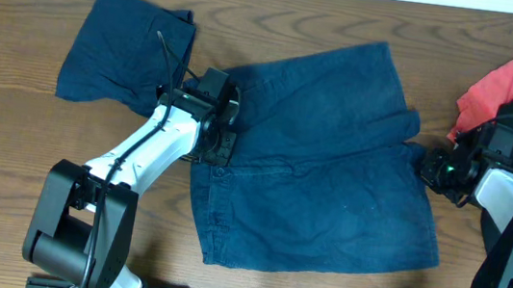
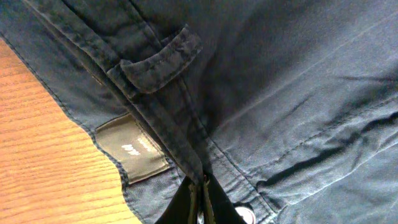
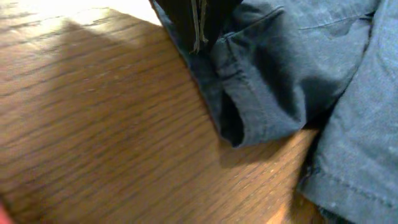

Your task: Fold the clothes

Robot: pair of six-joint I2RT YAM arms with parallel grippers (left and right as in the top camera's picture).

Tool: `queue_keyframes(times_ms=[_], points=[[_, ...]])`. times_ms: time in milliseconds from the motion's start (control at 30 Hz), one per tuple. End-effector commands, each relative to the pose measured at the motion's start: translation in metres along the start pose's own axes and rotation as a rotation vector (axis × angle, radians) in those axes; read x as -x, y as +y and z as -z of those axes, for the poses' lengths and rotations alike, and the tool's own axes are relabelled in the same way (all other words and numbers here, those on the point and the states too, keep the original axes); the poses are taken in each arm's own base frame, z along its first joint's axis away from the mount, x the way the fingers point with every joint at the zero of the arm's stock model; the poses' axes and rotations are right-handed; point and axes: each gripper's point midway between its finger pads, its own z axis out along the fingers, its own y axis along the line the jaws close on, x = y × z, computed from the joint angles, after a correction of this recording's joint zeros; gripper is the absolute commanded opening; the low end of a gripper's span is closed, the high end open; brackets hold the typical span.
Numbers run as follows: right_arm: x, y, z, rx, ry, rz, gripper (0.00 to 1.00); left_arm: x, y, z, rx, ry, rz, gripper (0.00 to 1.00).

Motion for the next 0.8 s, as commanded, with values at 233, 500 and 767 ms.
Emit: queue_keyframes(times_ms=[233, 500, 767], points=[[0.012, -0.014, 0.003, -0.03, -0.053, -0.022, 0.01, -0.003, 0.004, -0.002, 0.014, 0.012, 0.015, 0.06], [0.001, -0.005, 0.002, 0.025, -0.004, -0.02, 0.01, -0.002, 0.004, -0.002, 0.013, 0.009, 0.015, 0.06], [-0.001, 0.007, 0.003, 0.097, 0.009, 0.014, 0.01, -0.002, 0.004, -0.002, 0.013, 0.009, 0.015, 0.06]])
